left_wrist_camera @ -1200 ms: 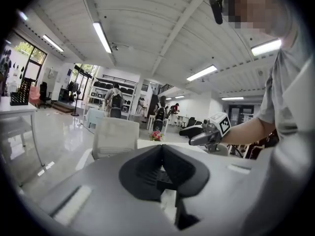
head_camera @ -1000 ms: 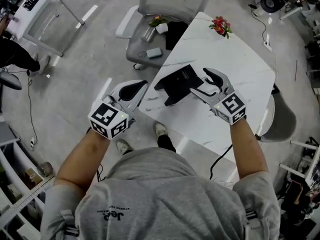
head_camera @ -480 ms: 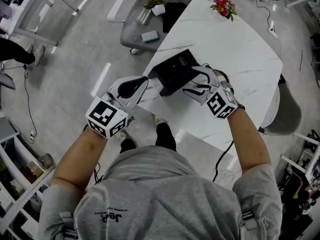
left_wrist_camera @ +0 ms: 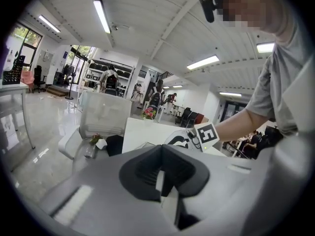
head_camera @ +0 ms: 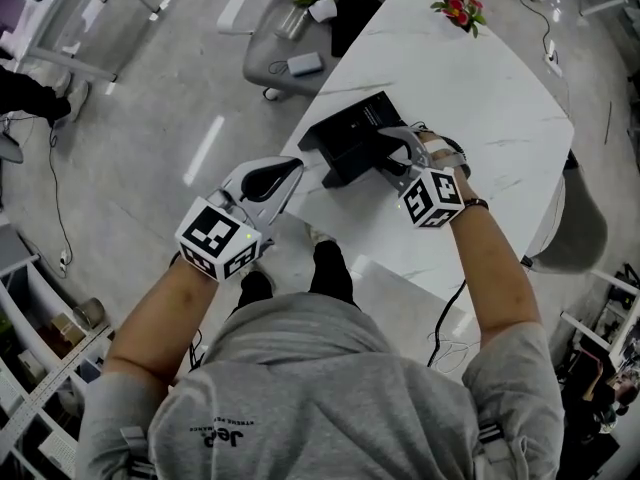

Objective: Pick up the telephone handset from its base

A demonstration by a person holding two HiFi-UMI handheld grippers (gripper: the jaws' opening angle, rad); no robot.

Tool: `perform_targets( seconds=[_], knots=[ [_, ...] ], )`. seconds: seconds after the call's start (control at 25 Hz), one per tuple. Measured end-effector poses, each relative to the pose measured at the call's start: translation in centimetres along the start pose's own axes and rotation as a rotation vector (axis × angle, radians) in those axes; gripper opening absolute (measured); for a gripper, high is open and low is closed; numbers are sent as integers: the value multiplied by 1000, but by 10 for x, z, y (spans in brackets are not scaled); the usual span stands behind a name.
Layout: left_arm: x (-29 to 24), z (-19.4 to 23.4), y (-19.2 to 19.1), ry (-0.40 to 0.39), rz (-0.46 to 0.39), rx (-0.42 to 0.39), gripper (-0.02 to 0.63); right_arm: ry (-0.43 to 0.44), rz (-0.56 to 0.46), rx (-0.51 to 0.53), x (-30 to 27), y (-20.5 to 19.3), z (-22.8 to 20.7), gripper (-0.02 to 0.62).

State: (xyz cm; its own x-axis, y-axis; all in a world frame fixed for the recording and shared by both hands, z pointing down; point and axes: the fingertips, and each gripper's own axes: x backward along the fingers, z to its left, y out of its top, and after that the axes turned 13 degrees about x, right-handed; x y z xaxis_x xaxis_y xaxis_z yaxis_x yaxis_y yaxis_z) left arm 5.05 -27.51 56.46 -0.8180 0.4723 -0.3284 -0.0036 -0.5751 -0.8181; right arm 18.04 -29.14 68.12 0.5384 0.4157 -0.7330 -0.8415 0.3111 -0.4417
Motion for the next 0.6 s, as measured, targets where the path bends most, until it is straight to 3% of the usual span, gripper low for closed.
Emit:
perform_targets(
  seconds=[0.16,0.36,0.6],
  knots=[
    [2,-3,-4,-3,7,3,58,36,12,75,6,-1,0,142],
    [11,-4,-1,2,0,2,58,70,11,82,18,0,0,94],
    [34,0,16,20,-39,-4,58,-9,-25,-58,42,13,-29,77]
  ],
)
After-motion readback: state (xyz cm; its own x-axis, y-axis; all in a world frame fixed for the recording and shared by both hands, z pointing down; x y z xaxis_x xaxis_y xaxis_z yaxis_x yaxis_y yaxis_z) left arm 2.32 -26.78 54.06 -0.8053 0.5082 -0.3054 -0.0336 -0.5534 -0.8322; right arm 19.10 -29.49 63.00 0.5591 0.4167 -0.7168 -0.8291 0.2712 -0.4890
